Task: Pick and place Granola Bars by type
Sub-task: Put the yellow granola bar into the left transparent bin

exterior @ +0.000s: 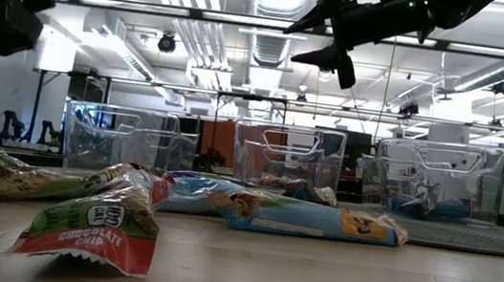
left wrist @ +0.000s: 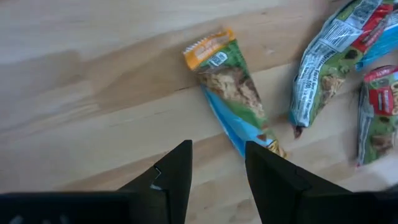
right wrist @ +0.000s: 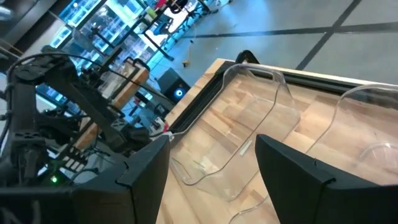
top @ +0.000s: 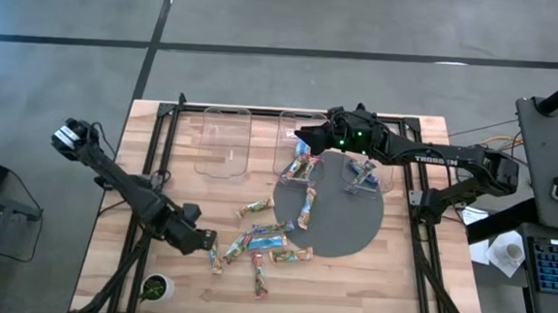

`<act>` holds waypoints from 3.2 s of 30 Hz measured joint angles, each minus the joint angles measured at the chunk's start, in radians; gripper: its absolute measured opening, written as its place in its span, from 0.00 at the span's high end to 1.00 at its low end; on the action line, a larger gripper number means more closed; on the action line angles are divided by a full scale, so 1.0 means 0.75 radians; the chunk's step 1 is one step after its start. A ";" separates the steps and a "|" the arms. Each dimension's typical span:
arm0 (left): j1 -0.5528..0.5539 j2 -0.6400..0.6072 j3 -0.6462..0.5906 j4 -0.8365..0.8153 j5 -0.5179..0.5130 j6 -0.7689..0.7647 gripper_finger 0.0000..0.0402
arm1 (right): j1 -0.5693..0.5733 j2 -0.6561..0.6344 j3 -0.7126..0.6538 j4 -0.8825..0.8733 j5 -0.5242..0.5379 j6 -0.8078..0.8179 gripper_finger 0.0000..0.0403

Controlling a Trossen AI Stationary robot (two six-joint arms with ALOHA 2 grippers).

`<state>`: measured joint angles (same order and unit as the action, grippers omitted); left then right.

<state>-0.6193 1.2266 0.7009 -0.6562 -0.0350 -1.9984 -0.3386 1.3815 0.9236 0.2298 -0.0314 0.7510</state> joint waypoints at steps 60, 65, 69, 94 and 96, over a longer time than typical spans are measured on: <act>0.001 0.364 0.016 0.231 -0.184 -0.024 0.73 | -0.003 -0.008 0.001 -0.023 -0.044 -0.115 0.43; 0.005 0.320 0.028 0.261 -0.269 -0.033 0.84 | -0.003 -0.037 0.016 -0.022 -0.060 -0.163 0.43; 0.003 0.182 0.052 0.218 -0.478 -0.033 0.87 | -0.003 -0.044 0.040 -0.022 -0.060 -0.206 0.43; 1.433 -0.283 0.191 -0.135 -0.322 1.497 0.88 | -0.003 -0.043 0.070 -0.092 -0.075 -0.228 0.43; 1.521 -0.266 0.192 -0.030 -0.269 1.586 0.88 | -0.003 -0.043 0.070 -0.093 -0.075 -0.223 0.43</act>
<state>0.5214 1.0270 0.8446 -0.6789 -0.2370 -0.8090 -0.3405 1.3491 0.9760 0.1604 -0.0875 0.5839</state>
